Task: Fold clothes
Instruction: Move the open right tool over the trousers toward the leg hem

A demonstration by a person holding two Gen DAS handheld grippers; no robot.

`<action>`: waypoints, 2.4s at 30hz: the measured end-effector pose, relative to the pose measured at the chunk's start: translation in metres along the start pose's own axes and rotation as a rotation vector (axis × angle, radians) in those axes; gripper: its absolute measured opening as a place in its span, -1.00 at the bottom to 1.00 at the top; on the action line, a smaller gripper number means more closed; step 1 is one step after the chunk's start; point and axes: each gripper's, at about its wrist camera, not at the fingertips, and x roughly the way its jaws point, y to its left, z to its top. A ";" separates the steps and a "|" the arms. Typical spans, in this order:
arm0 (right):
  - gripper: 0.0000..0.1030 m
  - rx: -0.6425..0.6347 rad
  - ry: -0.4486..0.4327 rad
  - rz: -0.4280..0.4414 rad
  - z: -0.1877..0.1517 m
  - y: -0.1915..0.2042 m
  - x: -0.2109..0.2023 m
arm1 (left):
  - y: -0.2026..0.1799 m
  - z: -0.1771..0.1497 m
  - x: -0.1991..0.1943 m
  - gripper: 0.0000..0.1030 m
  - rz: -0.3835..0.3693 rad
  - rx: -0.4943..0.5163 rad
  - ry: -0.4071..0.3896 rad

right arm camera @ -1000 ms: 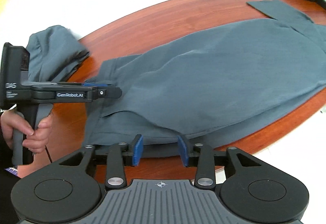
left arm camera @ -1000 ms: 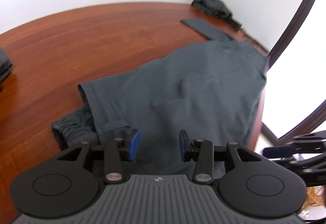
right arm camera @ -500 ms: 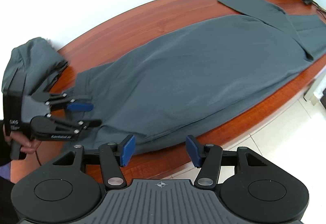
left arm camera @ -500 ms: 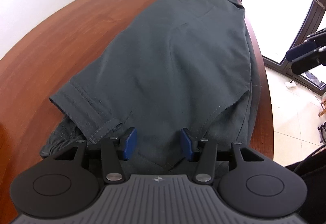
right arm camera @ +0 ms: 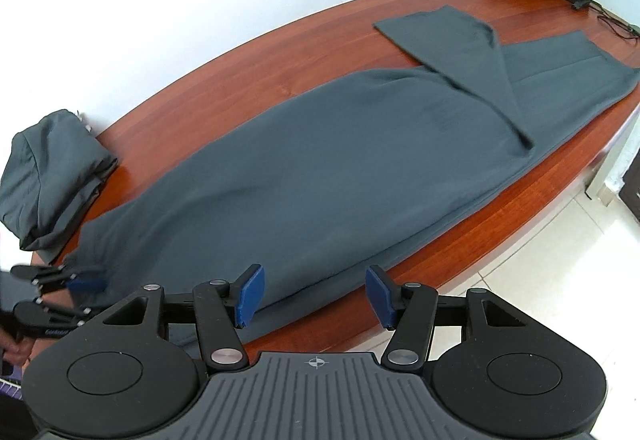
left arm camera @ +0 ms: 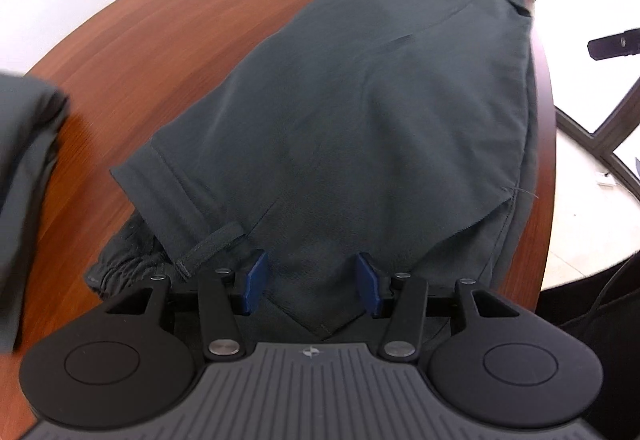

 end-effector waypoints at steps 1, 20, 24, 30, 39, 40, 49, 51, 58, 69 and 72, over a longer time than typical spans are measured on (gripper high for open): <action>0.15 -0.005 0.000 0.005 0.002 -0.004 -0.001 | 0.001 -0.003 -0.004 0.08 0.011 -0.012 0.007; 0.18 -0.260 0.036 0.133 0.093 -0.098 0.004 | -0.051 0.004 -0.067 0.13 0.243 -0.561 -0.068; 0.26 -0.315 0.042 0.146 0.105 -0.106 0.009 | -0.088 0.017 -0.062 0.15 0.269 -0.612 -0.096; 0.26 -0.344 0.054 0.148 0.124 -0.114 0.019 | -0.122 0.044 -0.064 0.22 0.257 -0.651 -0.133; 0.28 -0.361 0.057 0.104 0.164 -0.122 0.037 | -0.124 0.092 -0.051 0.24 0.268 -0.687 -0.178; 0.28 -0.360 0.059 0.095 0.169 -0.123 0.040 | -0.122 0.097 -0.048 0.25 0.270 -0.689 -0.178; 0.30 -0.398 0.048 0.076 0.224 -0.133 0.074 | -0.118 0.135 -0.035 0.26 0.299 -0.695 -0.166; 0.30 -0.422 0.053 0.084 0.236 -0.135 0.085 | -0.123 0.141 -0.037 0.30 0.316 -0.725 -0.170; 0.31 -0.546 0.091 0.158 0.290 -0.141 0.133 | -0.158 0.165 -0.040 0.36 0.404 -0.872 -0.170; 0.32 -0.681 0.144 0.233 0.354 -0.133 0.221 | -0.248 0.200 -0.025 0.38 0.507 -1.141 -0.210; 0.35 -0.675 0.159 0.235 0.366 -0.127 0.248 | -0.269 0.209 -0.023 0.39 0.531 -1.170 -0.211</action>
